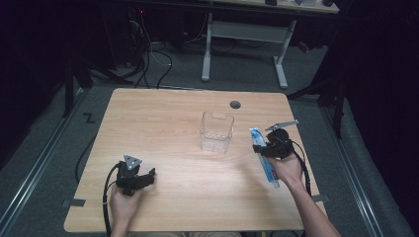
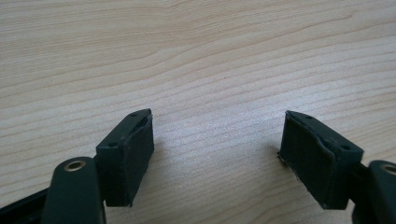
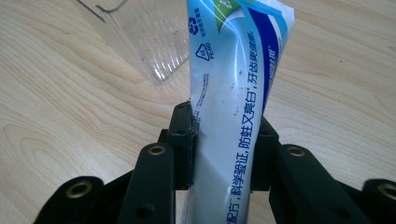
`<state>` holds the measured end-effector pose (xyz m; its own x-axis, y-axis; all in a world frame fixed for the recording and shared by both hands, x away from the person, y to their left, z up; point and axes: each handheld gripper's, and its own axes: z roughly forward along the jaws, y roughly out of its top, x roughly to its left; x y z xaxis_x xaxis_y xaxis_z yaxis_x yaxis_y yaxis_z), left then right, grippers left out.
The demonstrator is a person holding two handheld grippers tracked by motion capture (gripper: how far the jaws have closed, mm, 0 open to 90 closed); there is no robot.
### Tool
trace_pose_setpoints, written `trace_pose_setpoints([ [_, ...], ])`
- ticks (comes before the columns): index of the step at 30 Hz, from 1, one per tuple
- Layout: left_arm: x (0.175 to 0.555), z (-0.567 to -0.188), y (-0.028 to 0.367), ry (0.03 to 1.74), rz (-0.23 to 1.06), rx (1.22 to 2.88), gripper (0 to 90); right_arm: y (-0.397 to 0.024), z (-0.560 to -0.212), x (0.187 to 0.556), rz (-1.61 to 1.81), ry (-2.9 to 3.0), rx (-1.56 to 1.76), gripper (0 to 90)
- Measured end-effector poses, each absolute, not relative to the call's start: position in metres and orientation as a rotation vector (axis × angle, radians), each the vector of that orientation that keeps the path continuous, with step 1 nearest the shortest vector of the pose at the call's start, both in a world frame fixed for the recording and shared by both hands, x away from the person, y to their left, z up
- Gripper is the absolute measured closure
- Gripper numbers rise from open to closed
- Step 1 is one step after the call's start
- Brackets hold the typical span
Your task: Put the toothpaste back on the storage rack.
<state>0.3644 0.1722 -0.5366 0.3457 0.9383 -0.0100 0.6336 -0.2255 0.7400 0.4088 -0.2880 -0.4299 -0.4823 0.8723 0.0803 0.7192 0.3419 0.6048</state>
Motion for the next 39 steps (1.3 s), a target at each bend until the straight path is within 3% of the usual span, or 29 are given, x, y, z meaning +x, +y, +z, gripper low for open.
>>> trace_pose_setpoints([
  [39,0.364,-0.537,0.172,1.37,0.594,1.954,26.1,-0.237,-0.385,0.42,1.043,2.378,1.178,68.6],
])
